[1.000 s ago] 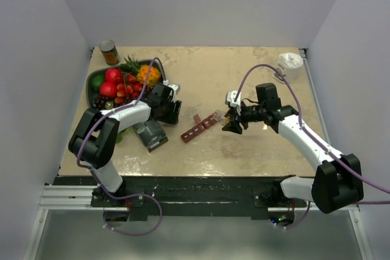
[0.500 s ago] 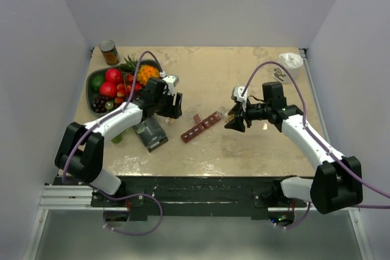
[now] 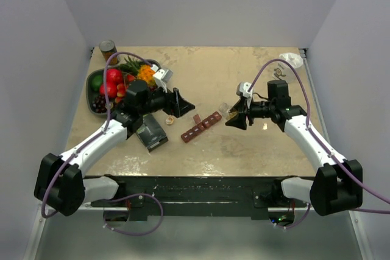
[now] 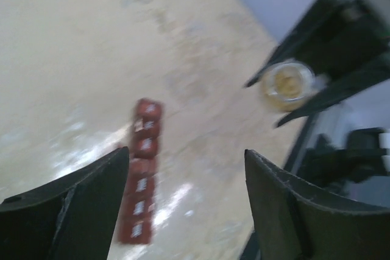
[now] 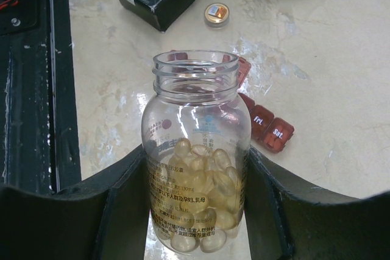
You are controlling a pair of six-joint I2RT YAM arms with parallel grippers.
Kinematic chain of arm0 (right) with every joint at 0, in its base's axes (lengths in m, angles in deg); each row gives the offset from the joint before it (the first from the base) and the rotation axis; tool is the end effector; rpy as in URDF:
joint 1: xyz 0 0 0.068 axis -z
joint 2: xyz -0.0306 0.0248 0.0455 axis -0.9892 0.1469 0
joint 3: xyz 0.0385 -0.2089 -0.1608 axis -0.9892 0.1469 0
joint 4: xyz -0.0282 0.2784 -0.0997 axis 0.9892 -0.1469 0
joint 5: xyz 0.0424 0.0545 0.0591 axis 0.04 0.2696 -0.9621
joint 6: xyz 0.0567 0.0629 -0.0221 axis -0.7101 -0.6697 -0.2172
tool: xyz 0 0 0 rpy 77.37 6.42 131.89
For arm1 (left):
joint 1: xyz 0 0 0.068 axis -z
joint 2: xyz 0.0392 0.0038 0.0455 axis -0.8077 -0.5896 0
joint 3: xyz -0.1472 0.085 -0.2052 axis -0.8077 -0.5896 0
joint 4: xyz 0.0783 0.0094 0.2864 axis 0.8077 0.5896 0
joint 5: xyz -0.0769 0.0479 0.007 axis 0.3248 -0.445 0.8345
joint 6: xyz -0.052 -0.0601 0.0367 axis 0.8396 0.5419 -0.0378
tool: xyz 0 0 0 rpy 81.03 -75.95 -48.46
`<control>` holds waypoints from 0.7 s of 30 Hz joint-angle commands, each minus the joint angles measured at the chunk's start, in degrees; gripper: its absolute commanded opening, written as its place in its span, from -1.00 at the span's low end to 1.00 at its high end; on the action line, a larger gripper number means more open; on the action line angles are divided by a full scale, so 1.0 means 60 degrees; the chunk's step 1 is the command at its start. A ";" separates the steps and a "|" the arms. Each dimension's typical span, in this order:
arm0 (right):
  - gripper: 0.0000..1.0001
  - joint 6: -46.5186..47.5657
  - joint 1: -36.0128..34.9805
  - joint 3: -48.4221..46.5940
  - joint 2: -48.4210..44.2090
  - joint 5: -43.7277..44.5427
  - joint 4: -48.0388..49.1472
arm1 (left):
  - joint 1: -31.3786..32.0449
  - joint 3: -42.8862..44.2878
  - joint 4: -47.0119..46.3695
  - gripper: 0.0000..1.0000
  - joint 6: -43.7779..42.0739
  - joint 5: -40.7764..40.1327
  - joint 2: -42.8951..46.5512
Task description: Sort the pills into containers
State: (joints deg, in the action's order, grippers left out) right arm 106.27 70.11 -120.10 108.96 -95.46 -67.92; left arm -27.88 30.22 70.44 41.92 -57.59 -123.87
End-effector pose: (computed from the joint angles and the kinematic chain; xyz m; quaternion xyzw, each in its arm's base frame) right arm 0.2861 0.1253 0.2352 -0.4851 0.6610 0.3693 0.4375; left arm 0.3031 -0.1889 0.2574 0.1695 0.7769 -0.4159 0.4412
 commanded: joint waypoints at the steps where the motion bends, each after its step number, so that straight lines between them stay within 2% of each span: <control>1: -0.91 -0.0211 0.0047 -0.0254 -0.0291 -0.0493 0.0438 | 0.0046 -0.0903 -0.5621 0.68 0.3696 0.3281 -0.0338; 2: -0.91 -0.0226 0.0047 -0.0225 -0.0291 -0.0478 0.0453 | 0.0235 -0.1035 -0.6194 0.70 0.4456 0.3326 -0.0571; 3: -0.91 -0.0240 0.0032 -0.0210 -0.0277 -0.0478 0.0467 | 0.0368 -0.1007 -0.6707 0.71 0.4623 0.3239 -0.0661; 6: -0.90 -0.0255 0.0032 -0.0181 -0.0306 -0.0522 0.0511 | 0.1056 -0.0569 -0.6538 0.71 0.4625 0.2787 -0.0954; 10: -0.89 -0.0255 0.0047 -0.0166 -0.0277 -0.0522 0.0512 | 0.1861 0.0586 -0.4973 0.68 0.4026 0.1864 -0.1291; 11: -0.89 -0.0255 0.0032 -0.0152 -0.0291 -0.0508 0.0526 | 0.1936 0.0749 -0.4259 0.69 0.3734 0.1615 -0.1393; 14: -0.89 -0.0255 0.0047 -0.0137 -0.0277 -0.0493 0.0526 | 0.2127 0.1247 -0.3405 0.68 0.3381 0.0955 -0.1656; 21: -0.88 -0.0255 0.0032 -0.0137 -0.0233 -0.0522 0.0526 | 0.2463 0.2009 -0.2275 0.68 0.2882 0.0340 -0.2301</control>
State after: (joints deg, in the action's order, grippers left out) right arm 105.55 70.11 -120.08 108.96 -96.73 -66.50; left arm -14.32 38.59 51.18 62.77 -51.47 -135.60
